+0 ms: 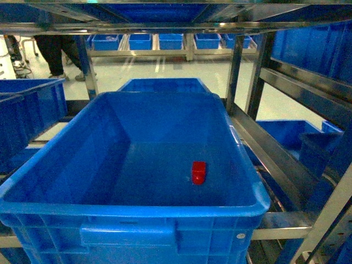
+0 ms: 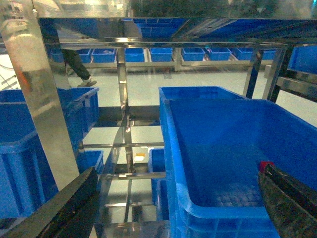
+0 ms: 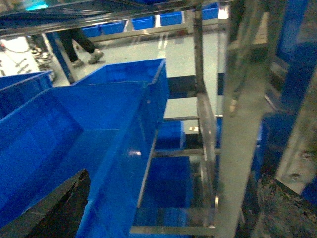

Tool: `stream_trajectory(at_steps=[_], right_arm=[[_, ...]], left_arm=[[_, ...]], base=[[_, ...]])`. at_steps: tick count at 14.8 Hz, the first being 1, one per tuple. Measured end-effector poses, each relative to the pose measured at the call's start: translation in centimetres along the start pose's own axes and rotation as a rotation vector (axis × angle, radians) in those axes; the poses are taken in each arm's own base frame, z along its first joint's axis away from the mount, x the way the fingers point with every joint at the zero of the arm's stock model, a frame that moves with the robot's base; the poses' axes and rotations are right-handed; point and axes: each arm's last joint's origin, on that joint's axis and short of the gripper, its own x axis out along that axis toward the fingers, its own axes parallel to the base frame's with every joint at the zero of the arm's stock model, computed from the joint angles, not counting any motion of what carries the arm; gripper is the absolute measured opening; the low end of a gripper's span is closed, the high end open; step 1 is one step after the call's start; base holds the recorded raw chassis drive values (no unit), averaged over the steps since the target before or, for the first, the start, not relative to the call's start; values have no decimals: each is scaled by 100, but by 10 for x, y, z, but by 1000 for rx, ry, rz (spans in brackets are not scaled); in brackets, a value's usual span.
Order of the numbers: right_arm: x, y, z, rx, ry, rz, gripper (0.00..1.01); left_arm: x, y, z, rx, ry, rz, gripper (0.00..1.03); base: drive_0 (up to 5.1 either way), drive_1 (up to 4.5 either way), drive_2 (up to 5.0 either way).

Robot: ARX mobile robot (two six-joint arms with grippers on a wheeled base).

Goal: Pick red block from blue box to shelf

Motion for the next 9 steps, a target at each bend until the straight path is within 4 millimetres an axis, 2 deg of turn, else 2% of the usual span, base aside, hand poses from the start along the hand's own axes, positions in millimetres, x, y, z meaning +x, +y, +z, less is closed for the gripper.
stream_trajectory(at_steps=[2,4,5,6,7,9], right_arm=[[-27,-6,0,-26,-10,-98,98],[-54,-1,-1,-46,-24,-115,98],[-66,-2,-2,-83,-140,-144,90],[-81,-3,-9,-138,-154,-192,74],[-89,-2,-11,-176,-214,-181,47],[-86,-4,-21,-184,-188,-186,21]], left_arm=[[0,0,0,0,0,0,98],[0,0,0,0,0,0,98],[0,0,0,0,0,0,98],[0,0,0,0,0,0,98],[0,0,0,0,0,0,98],[0,0,0,0,0,0,98]], base=[[0,0,0],[0,0,0],[0,0,0],[0,0,0],[0,0,0],[0,0,0]])
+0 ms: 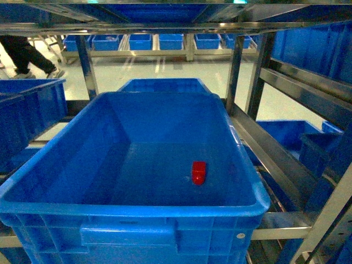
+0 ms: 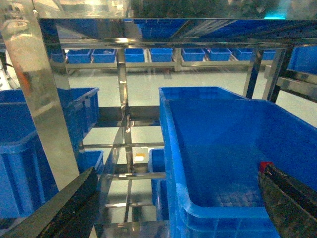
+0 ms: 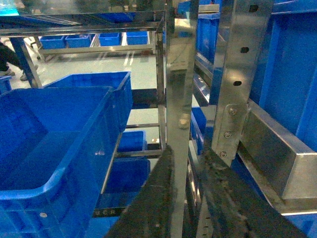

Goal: Pick red block from blue box to shelf

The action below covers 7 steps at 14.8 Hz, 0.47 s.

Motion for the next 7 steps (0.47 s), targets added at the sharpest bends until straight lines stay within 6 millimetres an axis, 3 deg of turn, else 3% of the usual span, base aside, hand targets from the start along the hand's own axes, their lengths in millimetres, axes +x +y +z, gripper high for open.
stream_trajectory(at_steps=[1,2,7], right_arm=[[0,0,-2,-3,-2,0,8],[-1,0,-2,-5,-11,0,2],[-1,0,-15,-7,-16,0,5]], left_arm=[[0,0,0,0,0,0,98],[0,0,0,0,0,0,98],[0,0,0,0,0,0,98]], base=[[0,0,0],[0,0,0],[0,0,0]])
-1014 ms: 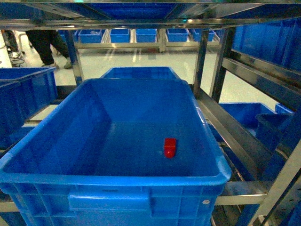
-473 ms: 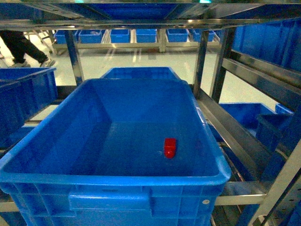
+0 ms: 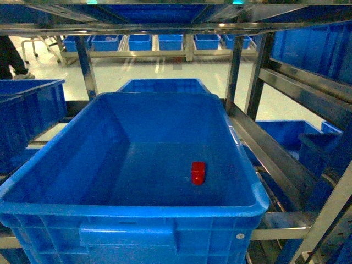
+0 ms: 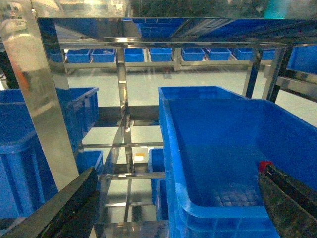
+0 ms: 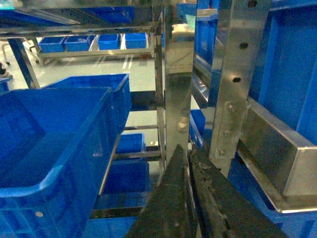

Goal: Pick red block from blue box to shelf

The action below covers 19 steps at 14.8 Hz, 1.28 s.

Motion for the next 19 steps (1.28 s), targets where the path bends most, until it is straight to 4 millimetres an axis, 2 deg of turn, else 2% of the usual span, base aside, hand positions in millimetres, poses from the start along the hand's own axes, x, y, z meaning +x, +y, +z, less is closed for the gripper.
stream_trajectory(at_steps=[2,3,6,10,11,19], right_arm=[[0,0,0,0,0,0,26],[0,0,0,0,1,0,59],[0,0,0,0,1,0,86],[0,0,0,0,1,0,100],[0,0,0,0,1,0,98],[0,0,0,0,1,0,98]], left_arm=[[0,0,0,0,0,0,98],[0,0,0,0,0,0,98],[0,0,0,0,0,0,98],[0,0,0,0,0,0,98],[0,0,0,0,0,0,98],[0,0,0,0,0,0,98]], base=[[0,0,0],[0,0,0],[0,0,0],[0,0,0],[0,0,0],[0,0,0]])
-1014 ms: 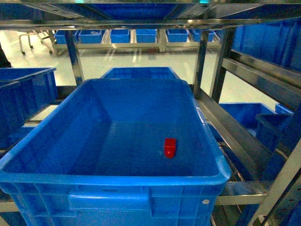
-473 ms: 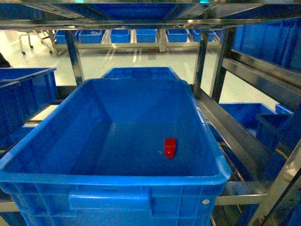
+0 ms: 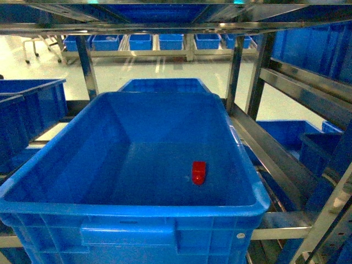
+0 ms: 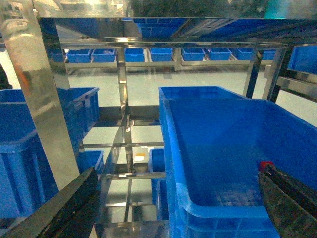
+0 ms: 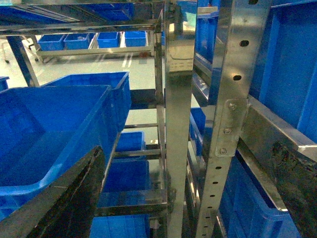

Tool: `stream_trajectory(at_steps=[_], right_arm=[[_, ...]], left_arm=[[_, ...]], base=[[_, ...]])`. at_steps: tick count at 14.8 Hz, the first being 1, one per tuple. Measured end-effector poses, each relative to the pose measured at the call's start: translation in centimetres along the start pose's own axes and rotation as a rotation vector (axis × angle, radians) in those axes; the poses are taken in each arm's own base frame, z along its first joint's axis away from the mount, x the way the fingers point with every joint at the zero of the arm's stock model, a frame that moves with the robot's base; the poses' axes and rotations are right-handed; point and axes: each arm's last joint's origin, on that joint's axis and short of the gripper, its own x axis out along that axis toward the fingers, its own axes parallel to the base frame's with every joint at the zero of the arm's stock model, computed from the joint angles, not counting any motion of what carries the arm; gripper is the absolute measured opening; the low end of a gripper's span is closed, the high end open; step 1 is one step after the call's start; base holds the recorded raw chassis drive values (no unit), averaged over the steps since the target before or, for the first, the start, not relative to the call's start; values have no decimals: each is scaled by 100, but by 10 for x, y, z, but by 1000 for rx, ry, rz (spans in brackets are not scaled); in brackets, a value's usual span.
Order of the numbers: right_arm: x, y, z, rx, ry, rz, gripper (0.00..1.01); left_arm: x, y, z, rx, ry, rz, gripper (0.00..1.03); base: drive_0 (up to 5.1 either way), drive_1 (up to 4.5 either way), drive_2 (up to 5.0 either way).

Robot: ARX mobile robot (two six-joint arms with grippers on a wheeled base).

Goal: Pick red block from blue box to shelf

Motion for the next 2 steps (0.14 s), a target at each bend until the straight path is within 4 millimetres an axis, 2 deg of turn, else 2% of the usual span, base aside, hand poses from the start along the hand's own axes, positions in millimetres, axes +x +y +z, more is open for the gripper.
stream_trajectory(at_steps=[2], right_arm=[[0,0,0,0,0,0,98]], left_arm=[[0,0,0,0,0,0,98]], base=[[0,0,0]])
